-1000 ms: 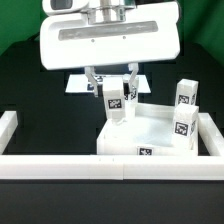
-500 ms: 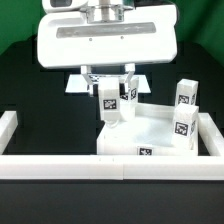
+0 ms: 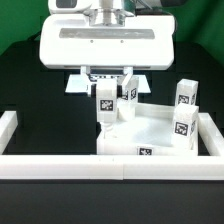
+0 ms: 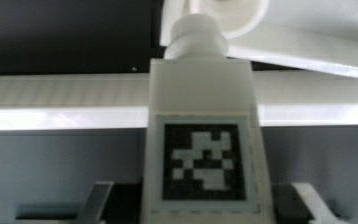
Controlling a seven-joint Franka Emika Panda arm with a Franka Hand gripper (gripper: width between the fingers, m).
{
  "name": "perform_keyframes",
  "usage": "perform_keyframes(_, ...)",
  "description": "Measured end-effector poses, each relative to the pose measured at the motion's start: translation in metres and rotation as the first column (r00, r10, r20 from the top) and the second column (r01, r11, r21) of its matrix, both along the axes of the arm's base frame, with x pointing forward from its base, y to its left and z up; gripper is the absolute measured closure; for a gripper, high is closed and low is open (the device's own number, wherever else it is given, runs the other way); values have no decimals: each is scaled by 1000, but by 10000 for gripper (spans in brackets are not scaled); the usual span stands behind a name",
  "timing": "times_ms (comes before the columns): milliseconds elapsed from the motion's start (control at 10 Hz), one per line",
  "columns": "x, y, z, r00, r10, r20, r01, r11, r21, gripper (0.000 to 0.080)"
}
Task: Assemble square table
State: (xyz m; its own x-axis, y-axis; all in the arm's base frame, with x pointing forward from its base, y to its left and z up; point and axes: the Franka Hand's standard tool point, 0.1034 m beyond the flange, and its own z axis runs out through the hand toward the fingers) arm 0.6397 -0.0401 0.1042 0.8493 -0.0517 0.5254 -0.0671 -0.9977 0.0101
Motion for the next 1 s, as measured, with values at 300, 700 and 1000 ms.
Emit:
perform_keyframes(300, -1, 5, -8, 1000, 6, -10, -6, 1000, 3, 509)
perform_keyframes(700, -4, 8, -17, 1000, 11, -23, -11, 1000, 4, 509)
perform_keyframes(1000, -5, 11, -24, 1000, 14, -15, -14, 1000, -6, 509)
